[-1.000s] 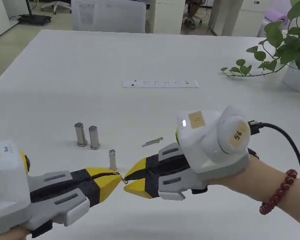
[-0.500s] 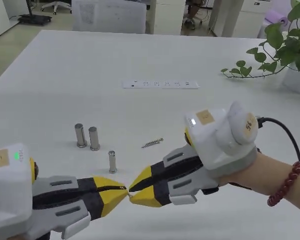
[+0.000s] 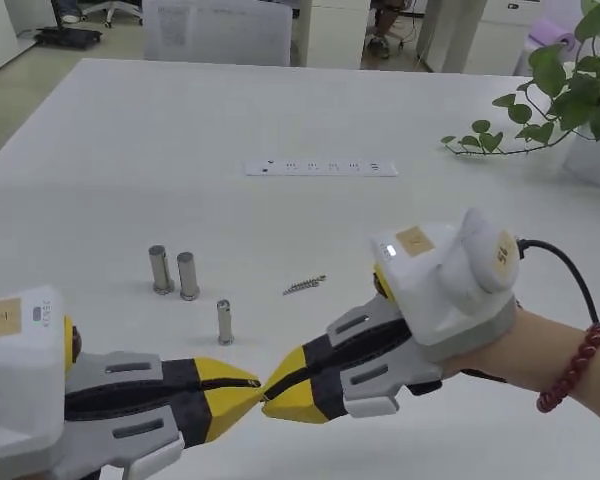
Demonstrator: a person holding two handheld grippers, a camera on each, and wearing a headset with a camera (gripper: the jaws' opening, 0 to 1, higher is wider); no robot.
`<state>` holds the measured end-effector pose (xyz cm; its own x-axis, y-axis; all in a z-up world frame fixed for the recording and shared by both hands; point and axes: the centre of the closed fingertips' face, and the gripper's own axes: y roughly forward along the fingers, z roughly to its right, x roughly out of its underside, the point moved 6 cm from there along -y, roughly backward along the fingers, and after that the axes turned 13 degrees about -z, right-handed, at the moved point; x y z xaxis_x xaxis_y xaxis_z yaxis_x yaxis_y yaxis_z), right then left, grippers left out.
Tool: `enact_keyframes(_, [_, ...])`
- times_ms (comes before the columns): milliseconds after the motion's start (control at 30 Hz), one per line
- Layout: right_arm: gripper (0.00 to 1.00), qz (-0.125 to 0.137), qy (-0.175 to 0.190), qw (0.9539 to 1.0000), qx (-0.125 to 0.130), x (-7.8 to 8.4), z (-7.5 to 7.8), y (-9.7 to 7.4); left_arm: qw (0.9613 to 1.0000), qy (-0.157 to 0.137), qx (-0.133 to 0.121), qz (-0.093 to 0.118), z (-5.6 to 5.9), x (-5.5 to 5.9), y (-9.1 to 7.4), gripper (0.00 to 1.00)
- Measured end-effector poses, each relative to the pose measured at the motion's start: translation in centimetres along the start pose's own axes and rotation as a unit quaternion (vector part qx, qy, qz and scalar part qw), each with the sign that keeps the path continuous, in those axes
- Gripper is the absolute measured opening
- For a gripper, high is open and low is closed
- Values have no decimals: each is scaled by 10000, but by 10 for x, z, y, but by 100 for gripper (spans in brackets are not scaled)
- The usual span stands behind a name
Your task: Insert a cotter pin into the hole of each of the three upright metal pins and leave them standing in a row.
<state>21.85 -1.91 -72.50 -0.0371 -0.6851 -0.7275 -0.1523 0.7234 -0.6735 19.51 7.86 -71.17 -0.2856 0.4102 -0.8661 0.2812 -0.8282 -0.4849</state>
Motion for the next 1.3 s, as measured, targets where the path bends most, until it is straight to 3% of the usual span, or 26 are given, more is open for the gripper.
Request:
enact_keyframes(300, [4, 43, -72, 10000, -5, -2, -1, -1, 10000, 4, 30, 29, -1, -2, -1, 0])
enact_keyframes(533, [3, -120, -81, 9999, 60, -3, 1, -2, 10000, -26, -46, 6, -4, -1, -1, 0])
enact_keyframes(733, [3, -442, -119, 9989, 90, -2, 3, -2, 9999, -57, -100, -24, -4, 2, 4, 2])
enact_keyframes(933, [3, -722, -58, 9972, 183, 2, 8, -4, 9995, -108, -273, -107, -9, 7, 3, 13])
enact_keyframes(1200, [3, -1403, 156, 9894, 352, 8, 20, -7, 9980, -370, -512, -32, -16, 12, 1, 29])
enact_keyframes(1300, [3, -1528, 163, 9874, 385, 8, 23, -7, 9971, -442, -620, -10, -19, 14, 1, 33])
